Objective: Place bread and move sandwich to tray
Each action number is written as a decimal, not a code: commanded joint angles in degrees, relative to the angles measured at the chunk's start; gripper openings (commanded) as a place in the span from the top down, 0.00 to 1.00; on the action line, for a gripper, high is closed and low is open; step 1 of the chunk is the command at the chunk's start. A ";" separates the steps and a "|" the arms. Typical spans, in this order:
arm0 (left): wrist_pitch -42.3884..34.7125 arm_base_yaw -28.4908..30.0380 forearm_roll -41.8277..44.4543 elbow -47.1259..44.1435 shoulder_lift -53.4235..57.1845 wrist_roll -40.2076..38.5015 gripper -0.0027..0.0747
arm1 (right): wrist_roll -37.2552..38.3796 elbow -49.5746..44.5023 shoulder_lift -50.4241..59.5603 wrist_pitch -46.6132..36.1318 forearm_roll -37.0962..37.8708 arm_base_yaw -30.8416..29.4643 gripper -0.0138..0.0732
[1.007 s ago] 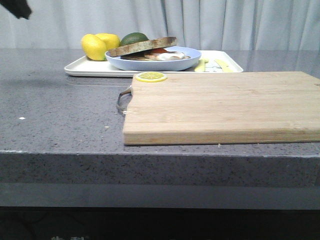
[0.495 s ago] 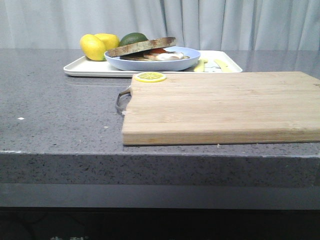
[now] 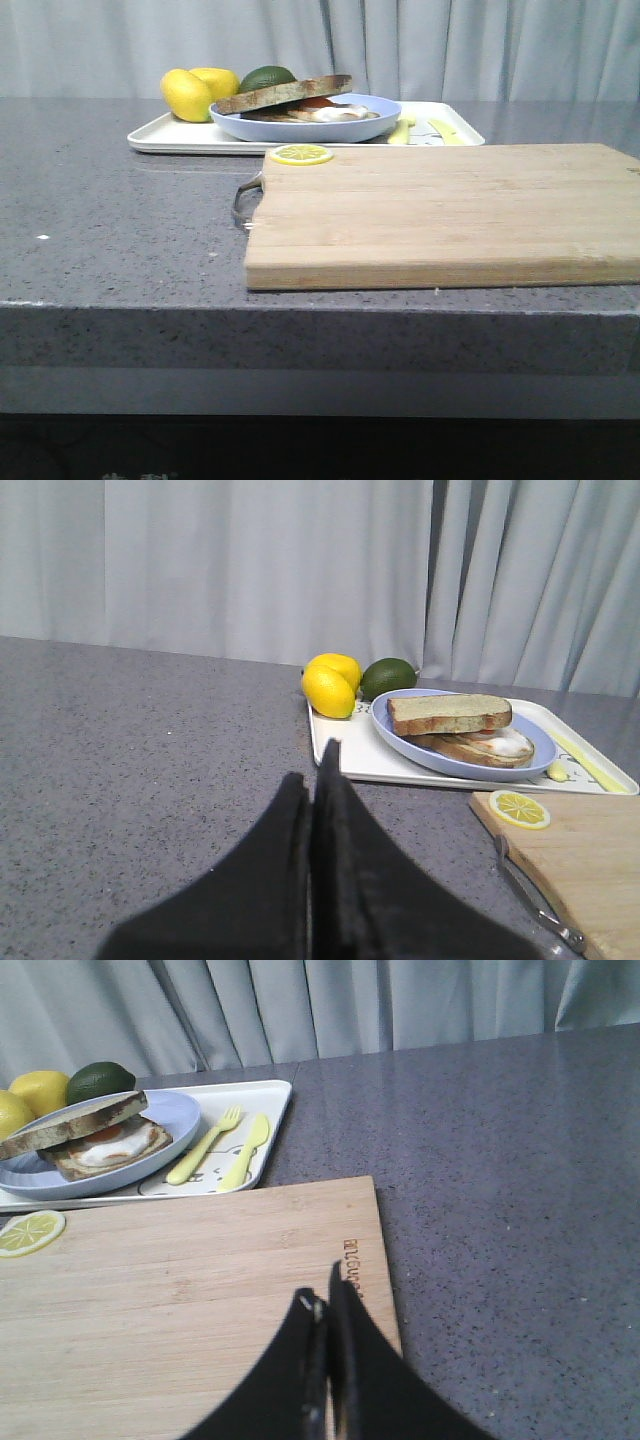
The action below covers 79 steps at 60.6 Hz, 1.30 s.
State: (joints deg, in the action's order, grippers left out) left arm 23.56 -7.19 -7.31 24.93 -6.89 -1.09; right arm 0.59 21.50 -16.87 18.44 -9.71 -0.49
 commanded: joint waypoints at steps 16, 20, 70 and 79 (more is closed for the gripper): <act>-3.73 -0.31 -0.75 -0.16 3.45 0.14 0.99 | -0.05 1.47 -0.65 -5.06 0.01 -0.43 0.91; -3.73 -0.31 -0.75 -0.16 3.45 0.14 0.99 | -0.05 1.47 -0.65 -5.06 0.01 -0.43 0.91; -12.13 -0.31 1.64 -9.01 8.12 0.14 0.99 | -0.05 1.47 -0.65 -5.06 0.01 -0.43 0.91; -12.87 -0.31 1.78 -13.84 8.43 0.14 0.99 | -0.05 1.47 -0.65 -4.98 0.01 -0.43 0.91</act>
State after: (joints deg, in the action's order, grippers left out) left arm 16.06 -7.19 -5.54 11.42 0.27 -0.99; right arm 0.59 21.50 -16.87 18.31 -9.71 -0.49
